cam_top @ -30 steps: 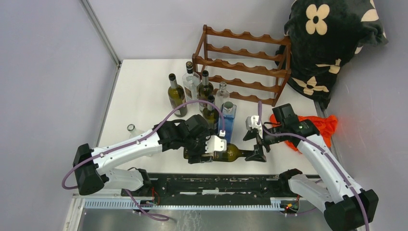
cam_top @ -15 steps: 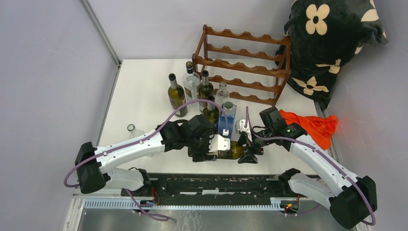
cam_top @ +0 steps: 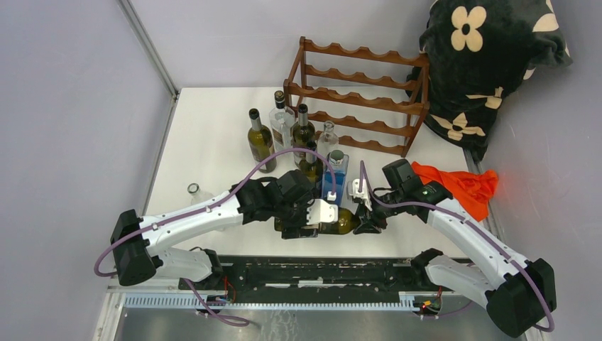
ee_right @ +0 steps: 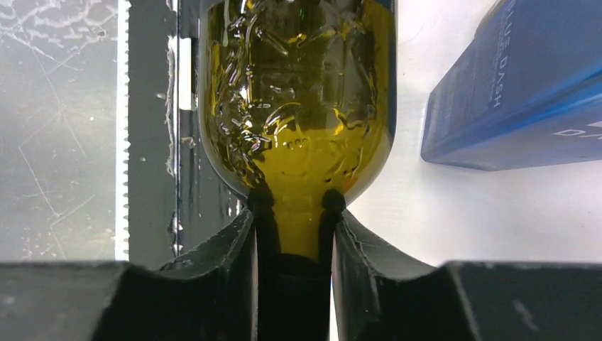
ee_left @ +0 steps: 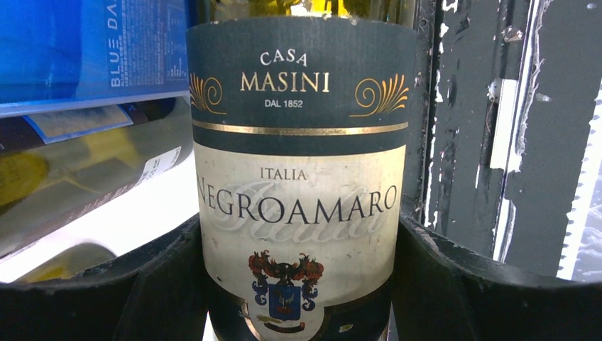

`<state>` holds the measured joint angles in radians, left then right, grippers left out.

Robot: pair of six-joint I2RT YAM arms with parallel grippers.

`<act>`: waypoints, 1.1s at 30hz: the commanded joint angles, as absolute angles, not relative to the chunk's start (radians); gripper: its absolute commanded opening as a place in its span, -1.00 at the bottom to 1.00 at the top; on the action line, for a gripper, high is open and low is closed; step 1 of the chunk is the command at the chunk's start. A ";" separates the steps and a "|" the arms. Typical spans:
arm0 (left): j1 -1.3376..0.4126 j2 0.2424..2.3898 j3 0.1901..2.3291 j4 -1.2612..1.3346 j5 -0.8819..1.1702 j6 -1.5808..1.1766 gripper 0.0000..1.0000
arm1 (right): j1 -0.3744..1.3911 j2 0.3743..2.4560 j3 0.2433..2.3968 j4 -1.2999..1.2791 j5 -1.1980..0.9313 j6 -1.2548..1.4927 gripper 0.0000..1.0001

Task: Put the wine bottle on the wine rack
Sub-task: Pick up the wine bottle from the center of the board.

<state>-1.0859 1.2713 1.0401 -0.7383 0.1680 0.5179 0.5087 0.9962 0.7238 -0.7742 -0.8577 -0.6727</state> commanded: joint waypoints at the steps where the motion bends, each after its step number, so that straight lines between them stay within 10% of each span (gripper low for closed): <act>1: -1.089 1.242 1.088 -0.589 0.203 0.506 -0.96 | 0.511 0.983 0.741 -0.764 -0.850 -0.690 -0.32; 8: -1.088 1.232 1.088 -0.575 0.211 0.496 -0.96 | 0.512 0.987 0.735 -0.758 -0.890 -0.693 -0.11; 15: -1.089 1.228 1.083 -0.561 0.212 0.483 -0.96 | 0.512 0.983 0.758 -0.797 -0.906 -0.737 -1.00; 18: -1.088 1.230 1.084 -0.559 0.205 0.465 -0.92 | 0.512 0.970 0.785 -0.833 -0.907 -0.775 -1.00; 23: -1.089 1.235 1.063 -0.547 0.219 0.437 -0.11 | 0.509 0.948 0.786 -0.827 -0.923 -0.756 -1.00; 33: -1.088 1.209 0.997 -0.530 0.240 0.414 0.58 | 0.486 0.930 0.780 -0.773 -0.940 -0.700 -1.00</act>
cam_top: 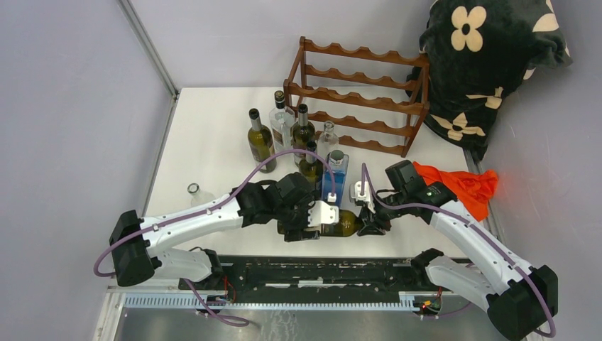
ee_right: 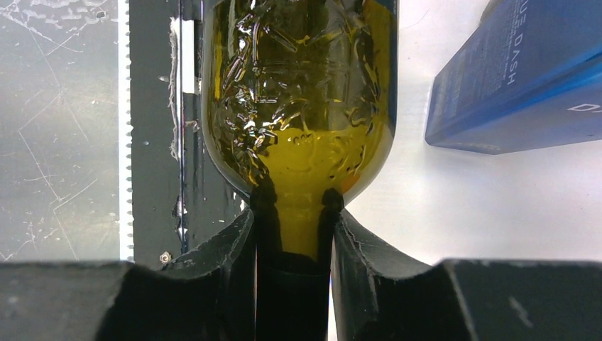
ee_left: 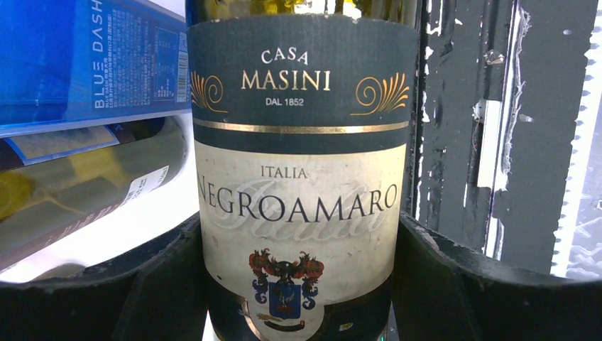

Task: Put the wine bottle on the wine rack
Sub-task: Pick up the wine bottle from the center of the board.

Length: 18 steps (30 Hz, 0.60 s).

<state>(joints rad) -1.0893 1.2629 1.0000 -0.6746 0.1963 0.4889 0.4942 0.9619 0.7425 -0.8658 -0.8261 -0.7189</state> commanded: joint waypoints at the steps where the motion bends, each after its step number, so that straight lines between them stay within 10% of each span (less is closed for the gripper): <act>1: -1.088 1.207 0.990 -0.530 0.240 0.414 0.65 | 0.484 0.930 0.778 -0.772 -0.942 -0.699 -1.00; 4: -1.089 1.201 0.979 -0.530 0.236 0.408 0.99 | 0.481 0.930 0.773 -0.781 -0.933 -0.703 -1.00; 18: -1.089 1.093 1.068 -0.665 0.256 0.412 1.00 | 0.479 0.891 0.797 -0.947 -0.853 -0.897 -1.00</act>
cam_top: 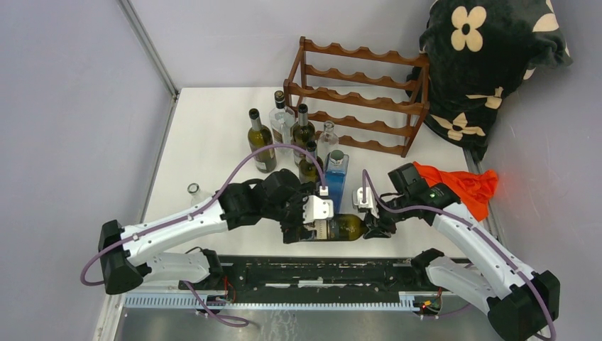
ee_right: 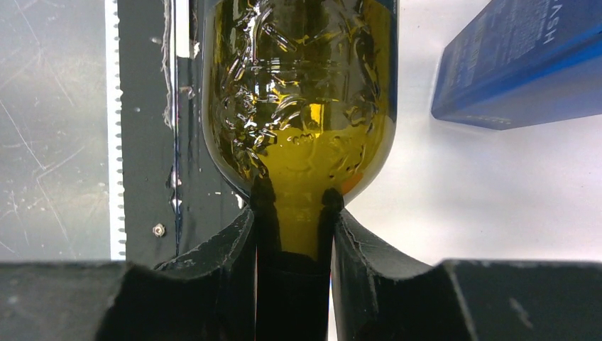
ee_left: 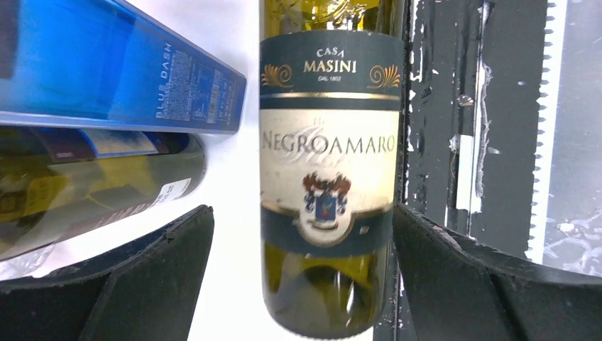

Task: Put the wine bottle on the wine rack
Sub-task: Pick up the wine bottle from the center of the board.

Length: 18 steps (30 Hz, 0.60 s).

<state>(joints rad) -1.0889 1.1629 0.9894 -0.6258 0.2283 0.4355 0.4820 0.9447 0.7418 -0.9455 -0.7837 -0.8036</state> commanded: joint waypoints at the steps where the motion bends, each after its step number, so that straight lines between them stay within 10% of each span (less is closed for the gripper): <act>1: -1.088 1.072 1.086 -0.674 0.246 0.406 1.00 | 0.478 0.885 0.795 -0.950 -0.853 -0.899 -1.00; 18: -1.087 1.203 2.028 -0.773 -0.205 0.067 1.00 | 0.472 0.892 1.073 -0.853 -1.003 -0.652 -1.00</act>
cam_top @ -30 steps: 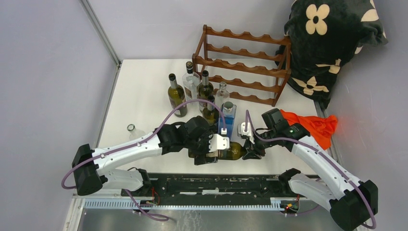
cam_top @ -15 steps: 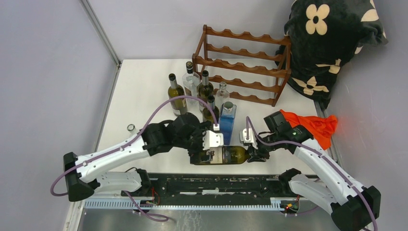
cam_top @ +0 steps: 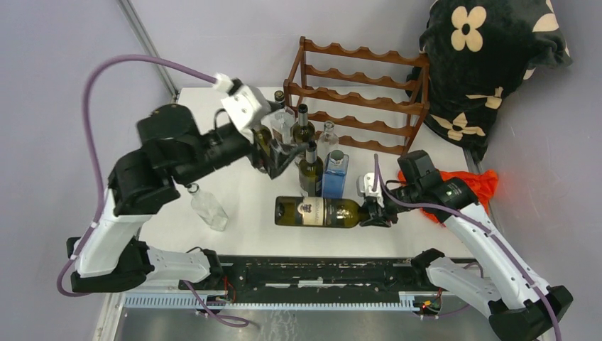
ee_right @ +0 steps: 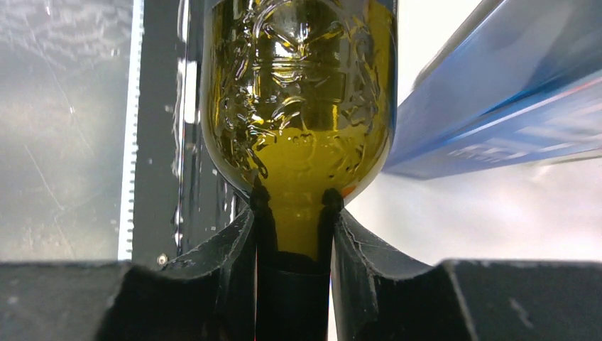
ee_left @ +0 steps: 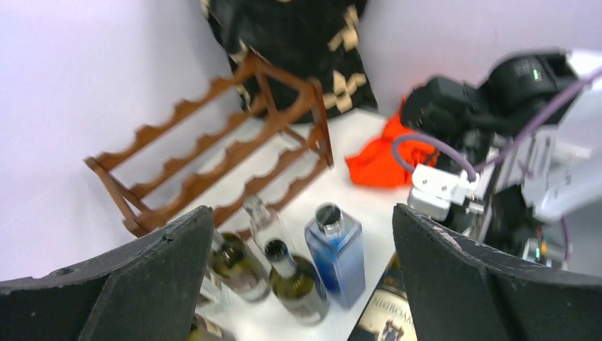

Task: Put the wine bottle on the wine rack
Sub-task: Pick up the wine bottle from the center of the board.

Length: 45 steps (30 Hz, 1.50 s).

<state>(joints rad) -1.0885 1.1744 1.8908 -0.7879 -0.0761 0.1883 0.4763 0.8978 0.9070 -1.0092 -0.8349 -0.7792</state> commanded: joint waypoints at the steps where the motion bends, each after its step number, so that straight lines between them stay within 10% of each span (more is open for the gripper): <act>1: -1.088 1.196 2.046 -0.738 -0.233 0.050 1.00 | 0.470 0.899 1.111 -0.838 -1.011 -0.626 -1.00; 23: -1.087 1.041 1.816 -0.532 -0.359 0.058 1.00 | 0.124 1.038 1.391 -0.436 -1.072 -0.081 -1.00; 45: -1.088 0.960 1.472 -0.411 -0.382 0.117 1.00 | -0.187 0.811 0.839 -0.602 -0.760 -0.422 -1.00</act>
